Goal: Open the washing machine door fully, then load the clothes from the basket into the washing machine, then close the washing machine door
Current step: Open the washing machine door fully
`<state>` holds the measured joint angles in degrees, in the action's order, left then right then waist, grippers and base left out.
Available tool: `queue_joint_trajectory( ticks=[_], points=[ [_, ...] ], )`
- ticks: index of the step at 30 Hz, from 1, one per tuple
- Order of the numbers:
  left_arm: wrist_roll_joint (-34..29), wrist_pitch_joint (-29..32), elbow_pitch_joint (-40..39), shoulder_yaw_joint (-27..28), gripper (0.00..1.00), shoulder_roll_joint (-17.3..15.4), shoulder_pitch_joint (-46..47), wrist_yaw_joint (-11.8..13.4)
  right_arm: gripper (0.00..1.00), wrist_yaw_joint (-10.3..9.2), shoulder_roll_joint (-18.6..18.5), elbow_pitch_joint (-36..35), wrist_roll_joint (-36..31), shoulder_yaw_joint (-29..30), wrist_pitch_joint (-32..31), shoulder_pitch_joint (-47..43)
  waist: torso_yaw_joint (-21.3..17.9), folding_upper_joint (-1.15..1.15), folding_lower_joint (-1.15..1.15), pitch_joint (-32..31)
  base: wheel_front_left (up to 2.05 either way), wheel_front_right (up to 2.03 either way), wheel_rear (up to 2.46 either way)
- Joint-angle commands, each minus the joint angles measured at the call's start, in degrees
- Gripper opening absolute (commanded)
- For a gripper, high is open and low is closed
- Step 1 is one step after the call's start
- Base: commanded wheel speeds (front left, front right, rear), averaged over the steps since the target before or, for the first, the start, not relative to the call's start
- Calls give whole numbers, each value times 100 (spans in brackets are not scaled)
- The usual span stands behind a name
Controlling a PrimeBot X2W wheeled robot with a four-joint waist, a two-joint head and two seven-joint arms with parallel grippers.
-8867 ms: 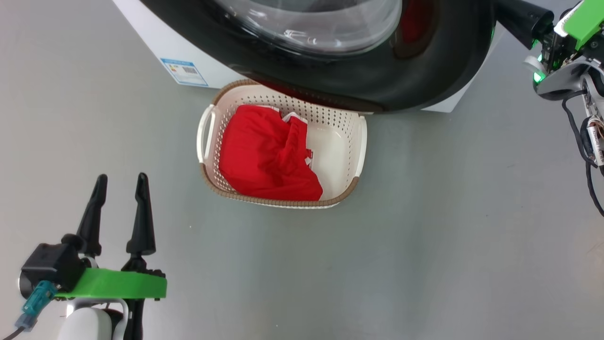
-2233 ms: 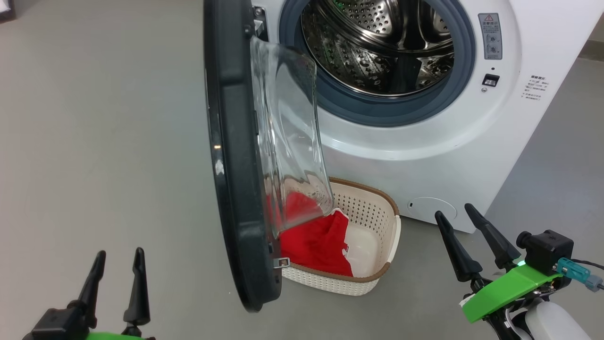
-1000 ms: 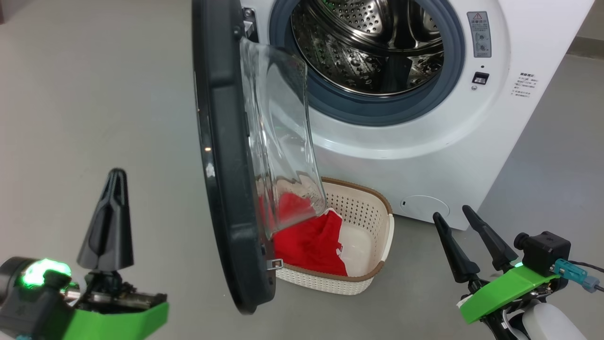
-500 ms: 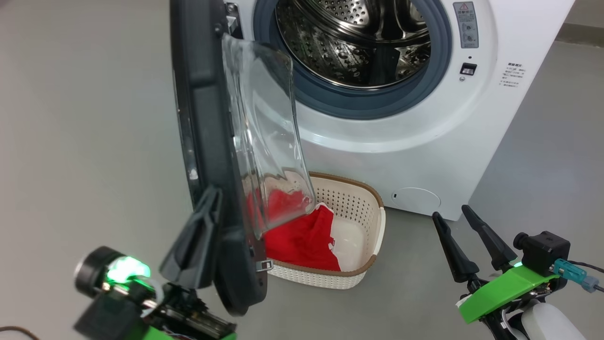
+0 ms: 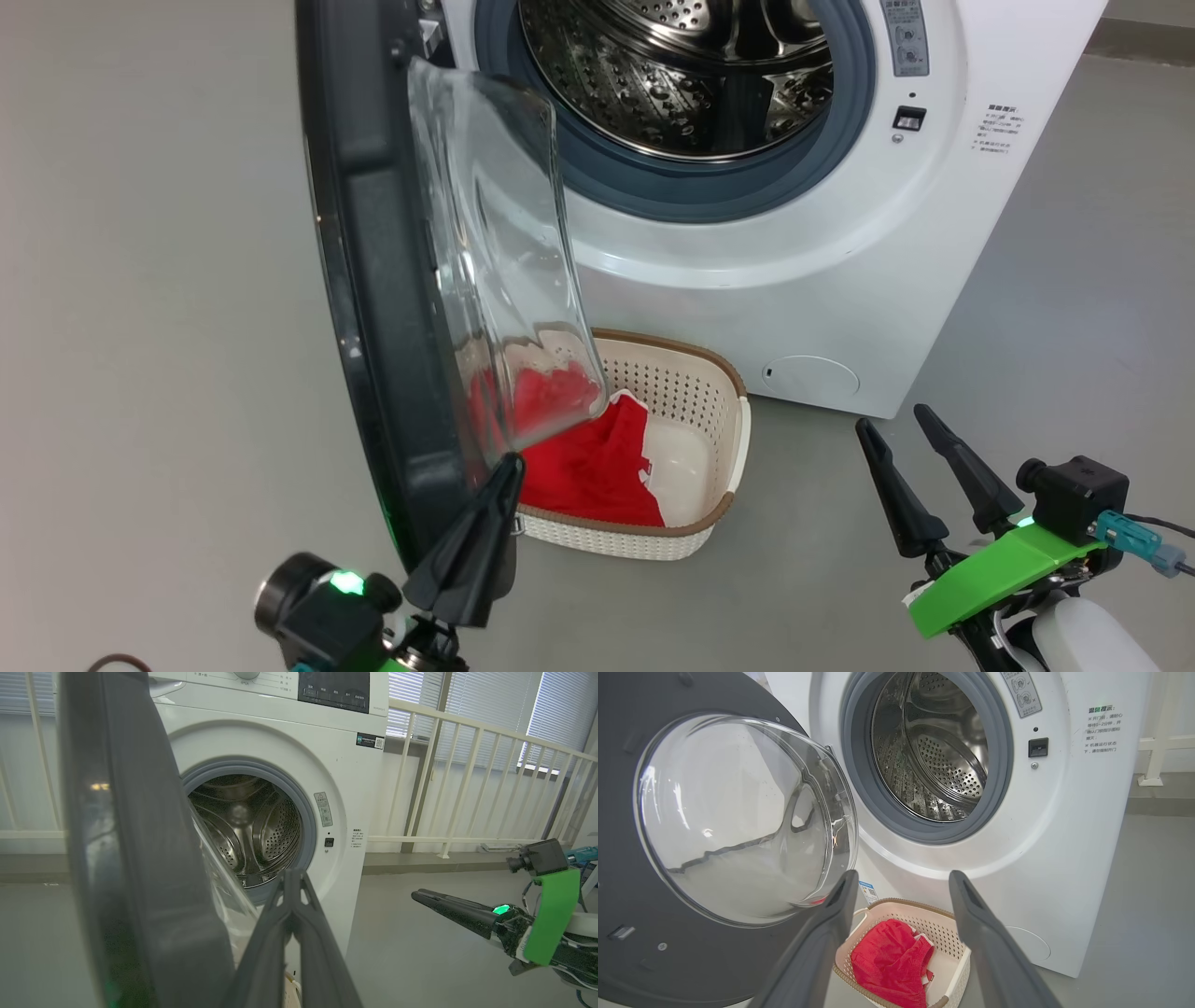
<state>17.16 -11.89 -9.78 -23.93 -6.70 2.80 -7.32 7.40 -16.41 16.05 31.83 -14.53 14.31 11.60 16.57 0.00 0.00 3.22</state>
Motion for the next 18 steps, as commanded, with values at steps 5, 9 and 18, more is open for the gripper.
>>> queue_joint_trajectory(
  ticks=[5,9,18],
  points=[
    [254,-1,336,-50,0,7,163,-17,100,9,-30,-117,-20,-126,69,160,-40,0,0,12,0,0,0],
    [333,-16,665,-92,0,1,171,-16,100,9,-16,-137,-13,-124,69,164,-74,0,0,19,0,0,0],
    [466,-89,1150,75,0,0,223,70,100,9,-16,-142,-20,-90,69,118,-51,0,0,24,0,0,0]
  ],
)
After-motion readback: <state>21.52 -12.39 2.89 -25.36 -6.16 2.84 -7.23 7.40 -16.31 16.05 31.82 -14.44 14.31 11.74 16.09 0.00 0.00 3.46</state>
